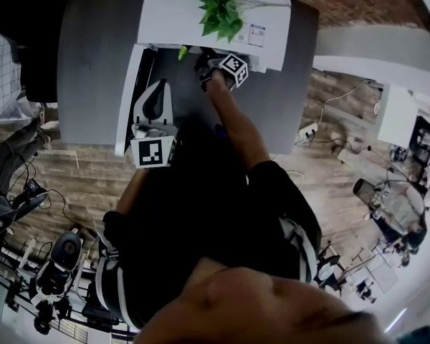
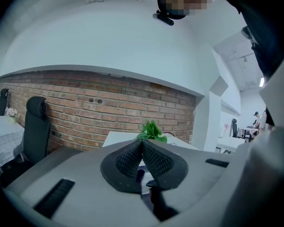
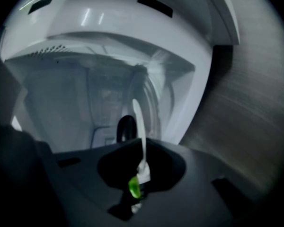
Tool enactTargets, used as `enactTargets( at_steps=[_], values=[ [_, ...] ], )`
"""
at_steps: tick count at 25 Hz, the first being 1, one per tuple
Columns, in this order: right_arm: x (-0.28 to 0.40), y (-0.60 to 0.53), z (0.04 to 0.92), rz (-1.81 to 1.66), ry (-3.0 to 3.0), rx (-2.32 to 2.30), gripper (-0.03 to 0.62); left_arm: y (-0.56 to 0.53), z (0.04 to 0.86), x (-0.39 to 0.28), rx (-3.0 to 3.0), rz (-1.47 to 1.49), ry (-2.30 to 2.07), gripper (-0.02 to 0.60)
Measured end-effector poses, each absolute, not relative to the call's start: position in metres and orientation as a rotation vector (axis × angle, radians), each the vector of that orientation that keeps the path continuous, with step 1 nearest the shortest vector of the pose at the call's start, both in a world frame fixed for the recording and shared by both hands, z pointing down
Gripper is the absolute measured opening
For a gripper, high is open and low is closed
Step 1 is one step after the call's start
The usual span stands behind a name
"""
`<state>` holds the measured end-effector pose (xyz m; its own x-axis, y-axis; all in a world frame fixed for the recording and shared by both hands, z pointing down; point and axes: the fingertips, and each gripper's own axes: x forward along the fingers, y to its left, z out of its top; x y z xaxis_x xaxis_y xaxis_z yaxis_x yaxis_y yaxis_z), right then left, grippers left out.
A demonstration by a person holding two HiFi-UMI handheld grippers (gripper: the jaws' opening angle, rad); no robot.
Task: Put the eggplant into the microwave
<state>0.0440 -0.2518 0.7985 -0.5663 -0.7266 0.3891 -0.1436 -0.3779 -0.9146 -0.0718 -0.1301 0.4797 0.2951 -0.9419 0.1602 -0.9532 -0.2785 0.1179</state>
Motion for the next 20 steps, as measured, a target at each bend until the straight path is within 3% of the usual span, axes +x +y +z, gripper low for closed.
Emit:
enactTargets(
  at_steps=[20],
  values=[
    [0.047, -0.265, 0.793, -1.967, 1.498, -1.229, 0.041, -0.131, 0.481, -0.072, 2.364, 0.082, -1.752, 0.034]
  ],
)
